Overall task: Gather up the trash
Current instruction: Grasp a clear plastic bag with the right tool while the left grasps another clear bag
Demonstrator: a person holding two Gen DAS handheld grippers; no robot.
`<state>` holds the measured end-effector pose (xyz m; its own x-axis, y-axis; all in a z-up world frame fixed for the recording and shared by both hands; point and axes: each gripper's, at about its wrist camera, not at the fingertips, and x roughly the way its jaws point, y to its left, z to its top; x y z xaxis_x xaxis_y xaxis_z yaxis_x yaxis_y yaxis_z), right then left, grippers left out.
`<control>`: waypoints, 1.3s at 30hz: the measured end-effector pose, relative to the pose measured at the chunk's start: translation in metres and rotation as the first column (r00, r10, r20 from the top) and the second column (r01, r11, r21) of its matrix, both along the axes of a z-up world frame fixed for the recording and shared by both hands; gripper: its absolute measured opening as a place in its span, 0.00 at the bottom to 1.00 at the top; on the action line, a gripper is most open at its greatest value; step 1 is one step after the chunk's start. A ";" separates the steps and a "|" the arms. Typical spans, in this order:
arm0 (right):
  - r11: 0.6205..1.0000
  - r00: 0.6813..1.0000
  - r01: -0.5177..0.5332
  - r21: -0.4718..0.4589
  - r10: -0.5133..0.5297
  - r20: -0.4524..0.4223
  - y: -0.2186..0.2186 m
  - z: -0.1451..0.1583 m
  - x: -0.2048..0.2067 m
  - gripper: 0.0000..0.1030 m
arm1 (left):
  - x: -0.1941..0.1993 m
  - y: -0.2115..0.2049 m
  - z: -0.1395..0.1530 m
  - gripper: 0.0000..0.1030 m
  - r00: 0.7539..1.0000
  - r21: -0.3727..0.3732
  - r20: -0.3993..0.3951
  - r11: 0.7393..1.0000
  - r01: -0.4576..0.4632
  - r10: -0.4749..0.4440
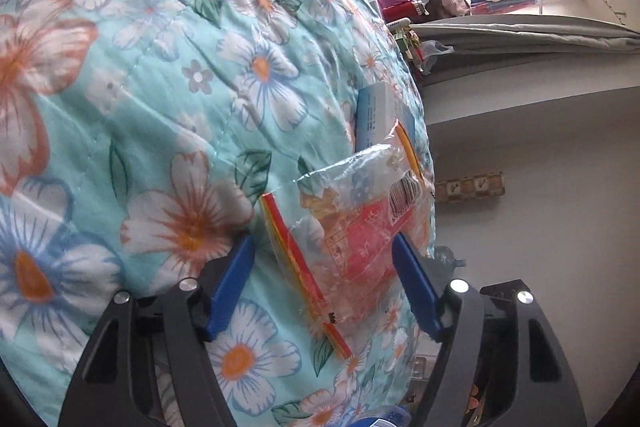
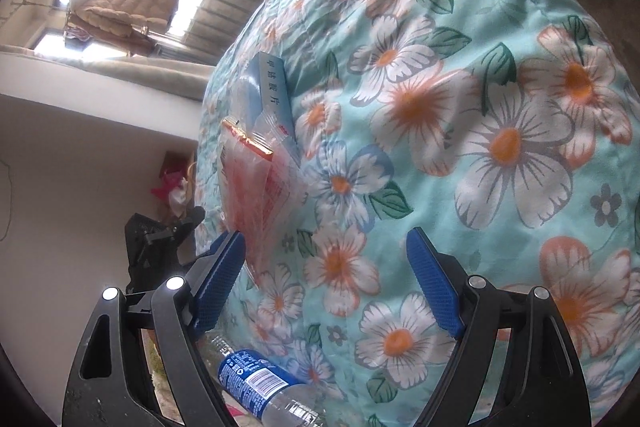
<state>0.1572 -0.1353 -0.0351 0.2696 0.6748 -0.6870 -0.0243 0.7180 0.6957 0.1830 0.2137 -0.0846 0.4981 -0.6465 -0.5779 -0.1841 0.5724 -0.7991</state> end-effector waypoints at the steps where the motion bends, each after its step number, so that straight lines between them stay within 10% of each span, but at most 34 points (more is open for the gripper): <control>1: 1.000 1.000 0.000 0.002 0.000 -0.004 0.002 -0.001 0.001 0.77 | 0.002 0.002 0.000 0.59 1.000 0.001 0.002 1.000 0.006 -0.006; 14: 1.000 1.000 0.019 -0.010 -0.019 -0.007 -0.002 0.000 -0.002 0.74 | -0.007 -0.009 0.023 0.33 0.977 -0.222 0.205 0.969 0.112 -0.066; 28: 0.999 1.000 0.005 0.050 -0.005 0.005 -0.001 -0.005 0.001 0.37 | -0.015 -0.091 0.091 0.33 0.876 0.183 0.351 0.942 0.282 -0.331; 34: 0.997 0.999 -0.031 0.075 0.032 -0.009 0.009 -0.011 0.006 0.24 | 0.001 -0.111 0.084 0.29 0.898 0.195 0.289 0.939 0.284 -0.332; 39: 0.997 0.999 -0.037 0.074 0.038 -0.009 0.009 -0.010 0.007 0.24 | 0.013 -0.111 0.072 0.06 0.927 0.191 0.230 0.948 0.254 -0.295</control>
<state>0.1643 -0.1262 -0.0450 0.2366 0.7331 -0.6377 -0.0427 0.6635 0.7470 0.1964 0.1025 -0.0127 0.4560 -0.6916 -0.5601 0.1940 0.6915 -0.6959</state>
